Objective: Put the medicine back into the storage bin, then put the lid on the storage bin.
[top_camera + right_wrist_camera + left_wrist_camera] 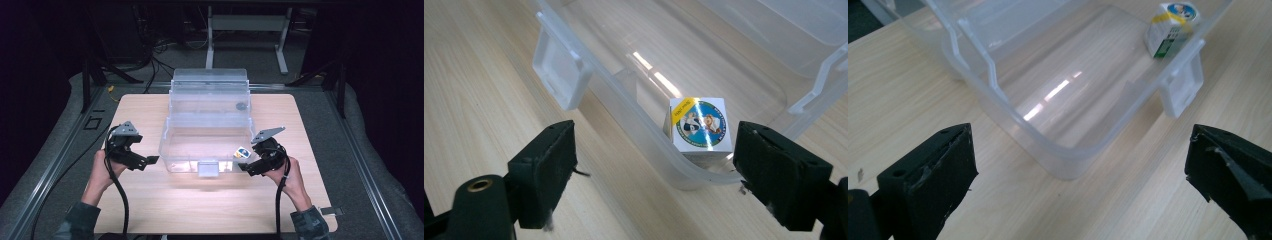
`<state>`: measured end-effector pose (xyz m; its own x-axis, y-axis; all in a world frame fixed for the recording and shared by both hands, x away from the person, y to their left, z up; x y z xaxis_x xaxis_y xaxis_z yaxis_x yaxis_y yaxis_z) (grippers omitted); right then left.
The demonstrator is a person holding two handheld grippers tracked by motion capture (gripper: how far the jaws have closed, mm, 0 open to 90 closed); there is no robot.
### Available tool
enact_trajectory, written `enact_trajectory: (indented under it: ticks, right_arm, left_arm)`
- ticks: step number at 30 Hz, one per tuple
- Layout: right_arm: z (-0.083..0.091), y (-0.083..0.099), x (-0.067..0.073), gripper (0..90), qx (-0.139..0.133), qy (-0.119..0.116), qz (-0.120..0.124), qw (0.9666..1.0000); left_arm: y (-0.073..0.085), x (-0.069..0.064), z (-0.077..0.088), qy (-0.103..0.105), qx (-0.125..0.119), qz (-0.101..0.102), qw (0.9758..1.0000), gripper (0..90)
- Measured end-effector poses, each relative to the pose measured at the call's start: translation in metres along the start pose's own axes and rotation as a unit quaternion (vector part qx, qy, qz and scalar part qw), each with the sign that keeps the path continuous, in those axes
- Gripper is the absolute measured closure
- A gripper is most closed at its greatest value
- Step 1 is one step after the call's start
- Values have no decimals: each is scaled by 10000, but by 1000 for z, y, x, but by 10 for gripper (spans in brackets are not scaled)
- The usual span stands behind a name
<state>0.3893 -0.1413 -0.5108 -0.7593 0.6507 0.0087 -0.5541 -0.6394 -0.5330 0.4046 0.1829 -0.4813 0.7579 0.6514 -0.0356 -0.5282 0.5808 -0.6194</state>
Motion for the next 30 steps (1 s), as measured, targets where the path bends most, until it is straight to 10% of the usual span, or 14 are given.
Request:
enact_trajectory:
  ticks: [16,21,30]
  right_arm:
    - [-4,-1,4,176,-56,1,25,10000]
    - [-7,0,6,184,-39,-21,26,10000]
    - [-10,0,6,187,-89,-95,-9,9999]
  left_arm:
    - [-86,16,-12,162,-237,-246,9993,9]
    - [-111,20,-17,562,-426,-207,9973,22]
    - [-141,45,-39,216,-201,-218,9993,45]
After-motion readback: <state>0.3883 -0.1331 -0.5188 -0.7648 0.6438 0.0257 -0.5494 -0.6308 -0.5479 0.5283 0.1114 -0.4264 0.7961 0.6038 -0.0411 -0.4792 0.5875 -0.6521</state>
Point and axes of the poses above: each handheld gripper's, and its own axes: z roughly backward along the jaws, y roughly out of its underside, x roughly to its left, the point moved 9 cm from there along -z, roughly forward along the jaws, and after that the axes turned 10 degrees about x, right-handed, at the moved point
